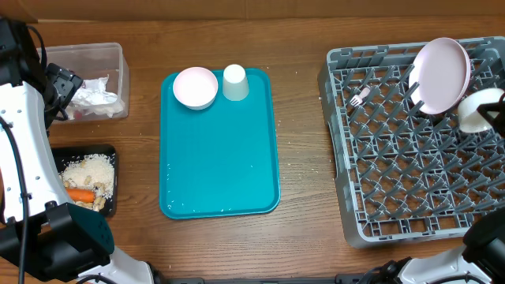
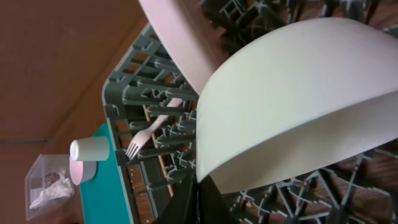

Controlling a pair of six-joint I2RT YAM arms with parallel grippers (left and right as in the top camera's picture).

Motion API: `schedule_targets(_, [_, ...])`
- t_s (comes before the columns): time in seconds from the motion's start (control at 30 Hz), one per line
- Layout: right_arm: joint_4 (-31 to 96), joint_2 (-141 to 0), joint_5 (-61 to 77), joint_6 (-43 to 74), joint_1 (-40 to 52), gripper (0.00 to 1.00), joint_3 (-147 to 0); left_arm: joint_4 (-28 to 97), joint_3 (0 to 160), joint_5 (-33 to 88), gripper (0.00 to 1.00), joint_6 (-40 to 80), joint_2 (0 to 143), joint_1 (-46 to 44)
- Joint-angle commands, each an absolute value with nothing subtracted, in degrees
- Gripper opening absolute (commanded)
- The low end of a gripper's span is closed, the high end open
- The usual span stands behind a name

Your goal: Sort waste into correct bins and load items into the dishwasher rack

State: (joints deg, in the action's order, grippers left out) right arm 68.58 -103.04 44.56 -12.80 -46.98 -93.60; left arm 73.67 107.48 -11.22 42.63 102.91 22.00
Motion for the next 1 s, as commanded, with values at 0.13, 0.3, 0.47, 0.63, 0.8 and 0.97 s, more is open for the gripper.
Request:
schedule_targets(0.13, [67.3,-102.4,44.1,-15.5,-47.6,0.04,-91.7,73.6,107.8,-12.0,0.99,42.0,102.8,21.7])
schedule_targets(0.3, [64.1,-102.4,44.2,-16.8,-47.6,0.04,-87.9,73.6,107.8,-12.0,1.00,42.0,102.8,21.7])
schedule_targets(0.47, [63.0,-102.4,44.2,-16.4,-47.7,0.04,-84.5,73.6,107.8,-12.0,1.00,42.0,102.8,21.7])
schedule_targets(0.63, [65.1,-101.7,43.7,-13.3,-47.7,0.04,-85.8,73.6,107.8,-12.0,1.00,42.0,102.8,21.7])
schedule_targets(0.8, [66.3,-99.7,43.4,-13.3,-47.7,0.04,-87.4,73.6,107.8,-12.0,1.00,42.0,102.8,21.7])
schedule_targets(0.97, [64.6,-97.0,43.6,-13.3,-47.7,0.04,-89.0,73.6,107.8,-12.0,1.00,42.0,102.8,21.7])
